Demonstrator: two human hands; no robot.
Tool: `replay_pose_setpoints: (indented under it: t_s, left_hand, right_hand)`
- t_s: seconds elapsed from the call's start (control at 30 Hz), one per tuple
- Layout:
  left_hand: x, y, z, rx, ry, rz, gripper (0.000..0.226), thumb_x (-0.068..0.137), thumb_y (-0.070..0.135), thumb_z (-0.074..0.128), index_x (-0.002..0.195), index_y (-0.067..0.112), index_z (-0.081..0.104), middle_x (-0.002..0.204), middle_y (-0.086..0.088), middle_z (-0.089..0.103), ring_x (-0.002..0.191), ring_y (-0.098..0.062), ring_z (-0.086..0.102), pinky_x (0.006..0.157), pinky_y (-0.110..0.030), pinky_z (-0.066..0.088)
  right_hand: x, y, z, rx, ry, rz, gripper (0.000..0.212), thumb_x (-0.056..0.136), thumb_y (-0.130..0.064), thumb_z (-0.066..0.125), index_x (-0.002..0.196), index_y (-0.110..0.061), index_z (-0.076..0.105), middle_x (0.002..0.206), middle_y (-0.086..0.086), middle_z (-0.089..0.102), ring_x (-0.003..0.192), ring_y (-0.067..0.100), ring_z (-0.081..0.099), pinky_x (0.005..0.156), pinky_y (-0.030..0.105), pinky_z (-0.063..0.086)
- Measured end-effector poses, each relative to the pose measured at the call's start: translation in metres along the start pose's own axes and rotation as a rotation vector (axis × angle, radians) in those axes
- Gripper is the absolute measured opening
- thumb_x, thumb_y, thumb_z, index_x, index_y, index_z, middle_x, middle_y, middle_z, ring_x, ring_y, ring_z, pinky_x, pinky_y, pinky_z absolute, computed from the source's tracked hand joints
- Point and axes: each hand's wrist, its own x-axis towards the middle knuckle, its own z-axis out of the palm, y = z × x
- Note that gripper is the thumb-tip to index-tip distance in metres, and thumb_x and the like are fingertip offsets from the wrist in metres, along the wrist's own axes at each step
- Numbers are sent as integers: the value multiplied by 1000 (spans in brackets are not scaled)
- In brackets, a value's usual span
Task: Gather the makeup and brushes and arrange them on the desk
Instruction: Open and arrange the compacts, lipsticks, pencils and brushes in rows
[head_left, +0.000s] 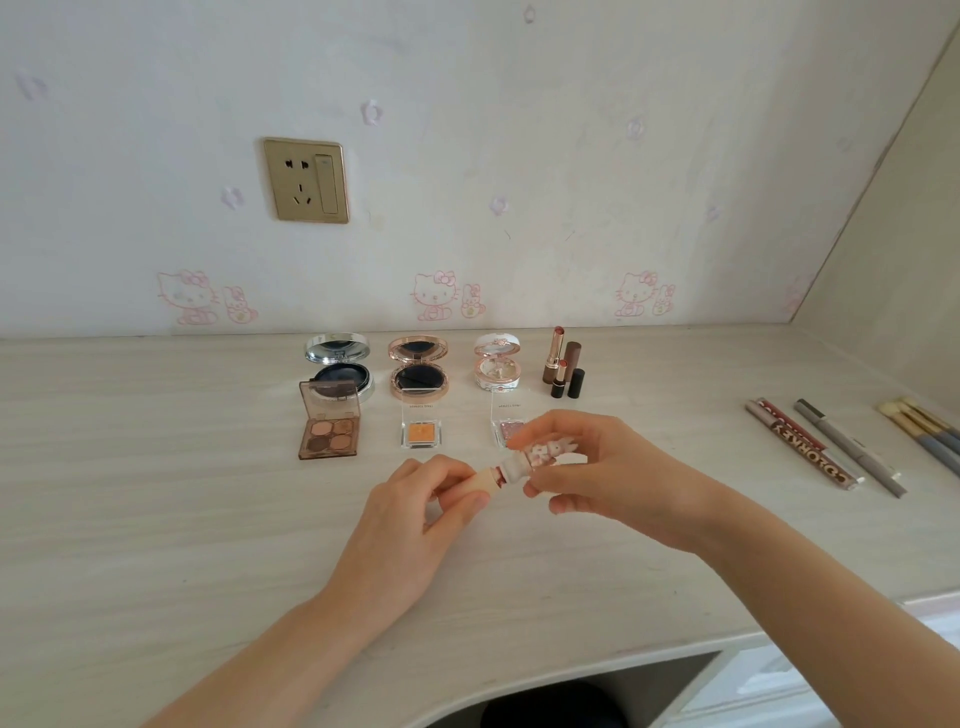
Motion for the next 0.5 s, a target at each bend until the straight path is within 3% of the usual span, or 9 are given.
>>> replay_pose_setpoints:
  t_s: [0.17,0.27,0.5]
  left_hand:
    - [-1,0,0,3,5,0,10,87,39,63,95,43,60,87,15,62,89,0,56,73,-18,42]
    - [0,0,0,1,0,-7,10,87,40,62,97,41,61,89,15,62,90,-1,57,75,-20,44]
    - [0,0,0,-11,-9,-24,11,86,42,61,97,40,61,91,16,63,91,0,57,79,-20,44]
  right_hand:
    - [5,3,10,37,118,72,31,79,-26,75,107,-19,63,93,4,72,81,19,71,70,29,55]
    - [6,5,13,54,148,76,30,78,-20,77,101,-8,64,86,7,72,75,16,70,68,29,56]
    - [4,7,1,170,155,21,29,78,-3,74,103,-15,65,87,9,71,78,16,64,71,27,53]
